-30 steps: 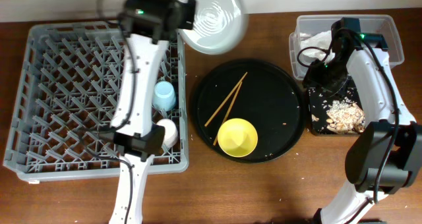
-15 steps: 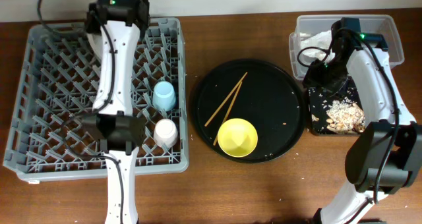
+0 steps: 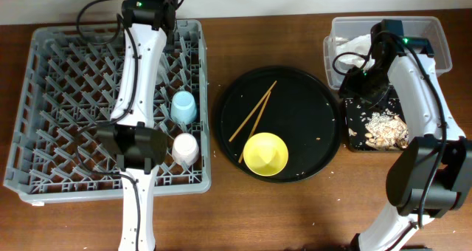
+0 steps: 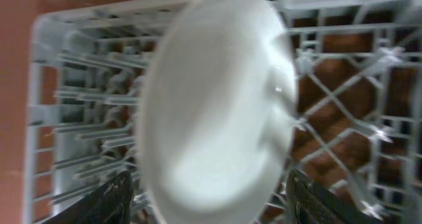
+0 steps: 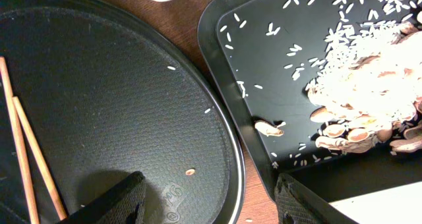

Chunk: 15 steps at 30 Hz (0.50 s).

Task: Sort waste into correct bins and load items into the dishwasher rack
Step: 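Lift white plate with left gripper, stand it upright in rack, then grasp yellow bowl with left gripper and lift it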

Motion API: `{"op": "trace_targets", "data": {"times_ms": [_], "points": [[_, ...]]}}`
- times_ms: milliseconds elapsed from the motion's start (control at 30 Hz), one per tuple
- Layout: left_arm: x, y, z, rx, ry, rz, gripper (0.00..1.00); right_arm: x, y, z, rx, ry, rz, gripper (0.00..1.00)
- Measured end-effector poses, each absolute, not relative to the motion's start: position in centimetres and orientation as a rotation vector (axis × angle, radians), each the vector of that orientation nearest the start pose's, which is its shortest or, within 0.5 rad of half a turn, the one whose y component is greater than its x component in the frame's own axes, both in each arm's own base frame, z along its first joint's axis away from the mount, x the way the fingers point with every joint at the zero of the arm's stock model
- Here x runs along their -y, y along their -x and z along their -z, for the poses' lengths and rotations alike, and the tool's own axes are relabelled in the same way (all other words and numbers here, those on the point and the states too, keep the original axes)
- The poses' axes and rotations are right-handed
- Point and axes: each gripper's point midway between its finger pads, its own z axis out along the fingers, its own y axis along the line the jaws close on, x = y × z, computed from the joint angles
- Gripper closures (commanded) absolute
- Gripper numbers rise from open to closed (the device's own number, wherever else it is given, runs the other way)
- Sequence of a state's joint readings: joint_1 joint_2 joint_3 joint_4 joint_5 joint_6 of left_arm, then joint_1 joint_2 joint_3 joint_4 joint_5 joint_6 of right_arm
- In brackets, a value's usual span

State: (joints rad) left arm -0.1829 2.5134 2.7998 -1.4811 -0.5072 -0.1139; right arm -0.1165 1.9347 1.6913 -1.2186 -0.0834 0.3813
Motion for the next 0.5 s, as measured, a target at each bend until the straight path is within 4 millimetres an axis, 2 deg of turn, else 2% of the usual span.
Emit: {"op": "trace_targets", "data": {"times_ms": [33, 67, 100, 133, 167, 200, 233, 267, 300, 333, 433, 500], "points": [[2.4, -53.9, -18.5, -2.661, 0.024, -0.523, 0.27, 3.2, -39.2, -11.6, -2.949, -0.741, -0.147, 0.30], [4.2, -52.9, -19.1, -2.702, -0.008, -0.355, 0.23, 3.2, -39.2, -11.6, -2.948, -0.741, -0.143, 0.27], [6.3, -51.2, -21.1, -2.723, -0.057, -0.174, 0.21, 3.2, -39.2, -11.6, -2.947, -0.741, -0.143, 0.24], [9.4, -47.6, -24.1, -2.754, -0.186, 0.046, 0.18, 3.2, -39.2, -11.6, -2.947, -0.743, -0.141, 0.21], [12.1, -45.7, -26.2, -2.722, -0.311, 0.191, 0.18, 3.2, -39.3, -11.6, -2.946, -0.738, -0.142, 0.20], [16.1, -43.6, -27.4, -2.694, -0.473, 0.361, 0.19, 3.2, -39.3, -11.6, -2.947, -0.736, -0.142, 0.18], [20.0, -41.5, -25.7, -2.732, -0.636, 0.473, 0.24, 3.2, -39.3, -11.6, -2.947, -0.735, -0.142, 0.18], [21.8, -40.4, -23.9, -2.780, -0.714, 0.506, 0.25, 3.2, -39.3, -11.6, -2.947, -0.735, -0.141, 0.18], [22.8, -39.1, -21.6, -2.853, -0.775, 0.517, 0.26, 3.2, -39.3, -11.6, -2.947, -0.735, -0.142, 0.18], [23.3, -38.6, -20.5, -2.886, -0.801, 0.525, 0.26, 3.2, -39.3, -11.6, -2.947, -0.735, -0.142, 0.18], [24.8, -37.3, -19.7, -2.900, -0.874, 0.515, 0.25, 3.2, -39.2, -11.6, -2.949, -0.736, -0.142, 0.18], [26.4, -35.3, -18.0, -2.943, -0.973, 0.485, 0.25, 3.2, -39.2, -11.6, -2.950, -0.736, -0.141, 0.17]]}}
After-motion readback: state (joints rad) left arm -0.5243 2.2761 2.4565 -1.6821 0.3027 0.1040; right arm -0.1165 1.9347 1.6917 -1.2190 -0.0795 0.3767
